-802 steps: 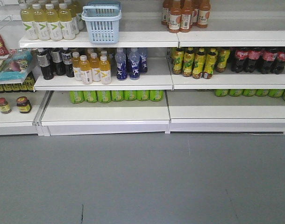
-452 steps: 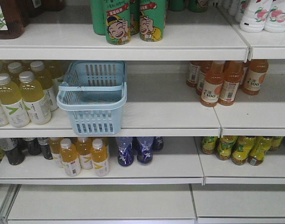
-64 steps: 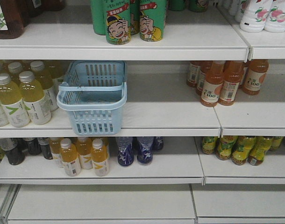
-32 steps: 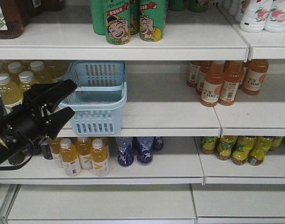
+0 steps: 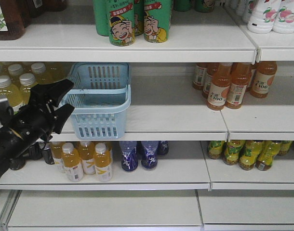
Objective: Place coke in basket with both arms
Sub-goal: 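Reach the left gripper to the handle of the light-blue basket, then grasp the basket handle with the left gripper and lift it off the shelf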
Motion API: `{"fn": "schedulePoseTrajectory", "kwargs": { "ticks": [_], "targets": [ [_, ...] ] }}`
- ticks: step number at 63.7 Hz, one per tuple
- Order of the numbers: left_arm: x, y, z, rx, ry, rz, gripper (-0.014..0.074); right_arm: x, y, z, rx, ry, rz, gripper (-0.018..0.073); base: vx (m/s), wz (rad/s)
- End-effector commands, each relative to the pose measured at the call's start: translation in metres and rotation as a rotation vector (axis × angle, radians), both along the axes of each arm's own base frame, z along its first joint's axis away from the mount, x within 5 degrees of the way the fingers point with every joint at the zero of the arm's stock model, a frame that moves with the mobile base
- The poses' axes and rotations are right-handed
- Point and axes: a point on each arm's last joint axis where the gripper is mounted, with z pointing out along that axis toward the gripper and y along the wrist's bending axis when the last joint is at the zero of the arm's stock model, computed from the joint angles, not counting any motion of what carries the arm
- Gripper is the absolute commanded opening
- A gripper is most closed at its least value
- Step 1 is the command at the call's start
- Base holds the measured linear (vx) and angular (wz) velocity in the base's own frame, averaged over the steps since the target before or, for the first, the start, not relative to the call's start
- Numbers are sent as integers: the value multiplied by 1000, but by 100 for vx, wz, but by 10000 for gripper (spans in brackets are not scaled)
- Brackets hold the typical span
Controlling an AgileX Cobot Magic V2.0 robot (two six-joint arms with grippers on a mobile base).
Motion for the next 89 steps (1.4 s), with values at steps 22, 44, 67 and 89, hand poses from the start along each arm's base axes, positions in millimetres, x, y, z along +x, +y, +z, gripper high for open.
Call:
{"fn": "schedulePoseTrajectory", "kwargs": {
  "ticks": [22,44,67,89],
  "targets": [
    [65,-6,7,-30,-79,-4,566,0,1,4,-17,-76,6,-5,0,0],
    [94,-7,-2,-73,-50,7,566,0,1,4,-17,-76,6,-5,0,0],
    [117,-8,2,-50,-49,24,556,0,1,4,-17,-76,6,-5,0,0],
    [119,-12,-2,-72,-16,-19,327,0,1,4,-17,-76,6,-5,0,0]
  ]
}}
